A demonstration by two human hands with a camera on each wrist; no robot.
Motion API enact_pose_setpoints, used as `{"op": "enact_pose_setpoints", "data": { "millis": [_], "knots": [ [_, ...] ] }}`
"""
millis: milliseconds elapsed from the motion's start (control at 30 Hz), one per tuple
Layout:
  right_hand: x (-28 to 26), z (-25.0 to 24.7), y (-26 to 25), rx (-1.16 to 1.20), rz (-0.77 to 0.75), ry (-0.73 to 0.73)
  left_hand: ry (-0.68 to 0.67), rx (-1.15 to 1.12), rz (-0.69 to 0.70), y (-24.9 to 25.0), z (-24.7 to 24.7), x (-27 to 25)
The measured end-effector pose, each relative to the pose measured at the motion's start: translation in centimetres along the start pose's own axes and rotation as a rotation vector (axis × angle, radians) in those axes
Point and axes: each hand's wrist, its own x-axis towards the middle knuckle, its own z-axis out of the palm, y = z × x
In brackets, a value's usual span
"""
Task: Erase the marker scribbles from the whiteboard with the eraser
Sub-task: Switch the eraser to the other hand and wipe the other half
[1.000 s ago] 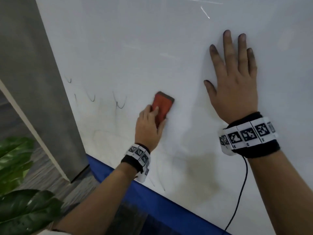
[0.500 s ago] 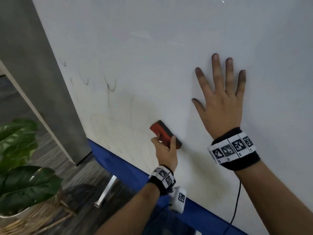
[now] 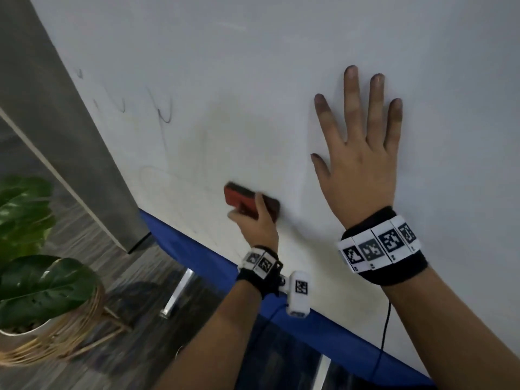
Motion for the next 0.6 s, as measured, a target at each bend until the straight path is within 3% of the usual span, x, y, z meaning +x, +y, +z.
{"op": "enact_pose_setpoints", "data": {
  "millis": [67,100,167,233,367,433,500,600],
  "knots": [
    [-0.5,0.7,-0.2,-0.015,0.003,0.016,0.01,0.009,-0.391,-7.1,-1.6,-1.7],
    [-0.7,0.9,-0.2,-0.023,0.001,0.024,0.016,0.003,-0.523,-9.5,-2.1,-2.2],
    [-1.2,1.2,-0.1,-0.04,-0.008,0.028,0.053,0.004,-0.641,-11.5,-2.3,-2.7],
    [-1.3,1.2,0.1,-0.04,-0.012,0.029,0.07,0.012,-0.563,-11.0,-1.5,-3.2],
    [-1.4,1.4,-0.5,-0.029,0.017,0.038,-0.128,0.08,-0.003,-5.4,0.2,-5.5],
    [-1.4,1.6,-0.6,-0.022,0.02,0.046,-0.257,0.068,0.195,-3.6,0.8,-6.0],
    [-1.7,1.8,-0.4,-0.024,0.011,0.04,-0.298,0.079,0.251,-3.9,0.5,-5.3],
    [-2.3,2.1,-0.1,-0.021,-0.012,0.018,-0.207,0.101,0.135,-7.6,-1.3,-2.8]
  ]
}}
